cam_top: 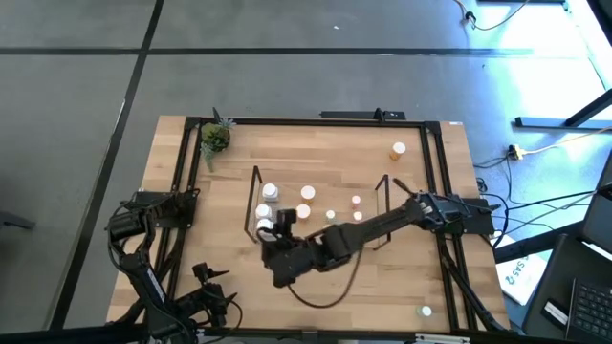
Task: Pick and place medicine bottles onto shelf by color
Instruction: Put the orange pill bottle on the shelf aligned with the other orange pill bottle
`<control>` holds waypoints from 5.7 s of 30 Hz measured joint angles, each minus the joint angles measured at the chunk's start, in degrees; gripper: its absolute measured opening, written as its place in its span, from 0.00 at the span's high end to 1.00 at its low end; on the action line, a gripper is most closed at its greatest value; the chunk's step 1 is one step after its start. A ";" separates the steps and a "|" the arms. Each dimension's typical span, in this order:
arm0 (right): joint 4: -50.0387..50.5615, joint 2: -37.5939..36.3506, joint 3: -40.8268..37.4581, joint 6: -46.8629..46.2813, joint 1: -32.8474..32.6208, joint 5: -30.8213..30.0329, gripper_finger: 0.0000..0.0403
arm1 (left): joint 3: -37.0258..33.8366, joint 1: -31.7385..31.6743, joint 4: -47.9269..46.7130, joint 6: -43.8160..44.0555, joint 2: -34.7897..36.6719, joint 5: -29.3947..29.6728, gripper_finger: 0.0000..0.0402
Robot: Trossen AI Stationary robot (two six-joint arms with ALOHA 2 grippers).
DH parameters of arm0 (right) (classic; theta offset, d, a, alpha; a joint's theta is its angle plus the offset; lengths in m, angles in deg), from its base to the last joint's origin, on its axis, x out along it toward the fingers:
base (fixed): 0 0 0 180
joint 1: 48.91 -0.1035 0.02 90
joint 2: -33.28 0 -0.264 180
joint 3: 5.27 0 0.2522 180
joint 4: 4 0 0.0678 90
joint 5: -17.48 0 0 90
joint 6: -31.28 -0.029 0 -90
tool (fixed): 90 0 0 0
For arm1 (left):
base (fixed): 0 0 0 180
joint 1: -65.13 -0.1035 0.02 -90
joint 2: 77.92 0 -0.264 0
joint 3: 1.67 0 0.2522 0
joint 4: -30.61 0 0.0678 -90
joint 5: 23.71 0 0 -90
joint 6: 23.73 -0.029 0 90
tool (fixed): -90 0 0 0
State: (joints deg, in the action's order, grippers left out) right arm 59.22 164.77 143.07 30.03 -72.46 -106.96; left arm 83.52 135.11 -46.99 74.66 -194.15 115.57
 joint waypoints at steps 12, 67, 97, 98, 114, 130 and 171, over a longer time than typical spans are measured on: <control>22.63 -18.15 -1.88 -20.59 -5.40 -11.51 0.43 | -0.01 -1.43 -2.32 0.02 0.00 10.69 0.19; 30.85 -60.62 -65.30 -50.98 46.19 11.02 0.43 | 31.16 -14.58 -18.19 -20.96 0.00 14.76 0.19; 5.52 -60.62 -83.39 -46.29 60.26 20.62 0.43 | 31.16 -19.02 -21.49 -21.63 0.00 18.49 0.19; 4.80 -60.62 -83.39 -46.18 60.26 20.60 0.43 | 31.16 -19.64 -21.43 -22.20 0.00 18.52 0.19; 0.69 -60.61 -83.39 -46.15 60.24 20.60 0.43 | 31.16 -31.01 -22.73 -28.08 0.00 19.15 0.19; 0.65 -60.62 -83.39 -46.21 60.23 20.60 0.43 | 31.16 -33.14 -22.21 -28.59 0.00 10.86 0.19; 2.43 -60.60 -83.39 -47.33 60.22 20.59 0.43 | 31.16 -33.48 -9.14 -28.52 0.00 9.90 0.19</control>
State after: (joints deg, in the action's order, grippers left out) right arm 61.65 104.17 59.69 -17.31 -12.25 -86.38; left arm 114.68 101.62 -56.13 46.14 -194.15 125.47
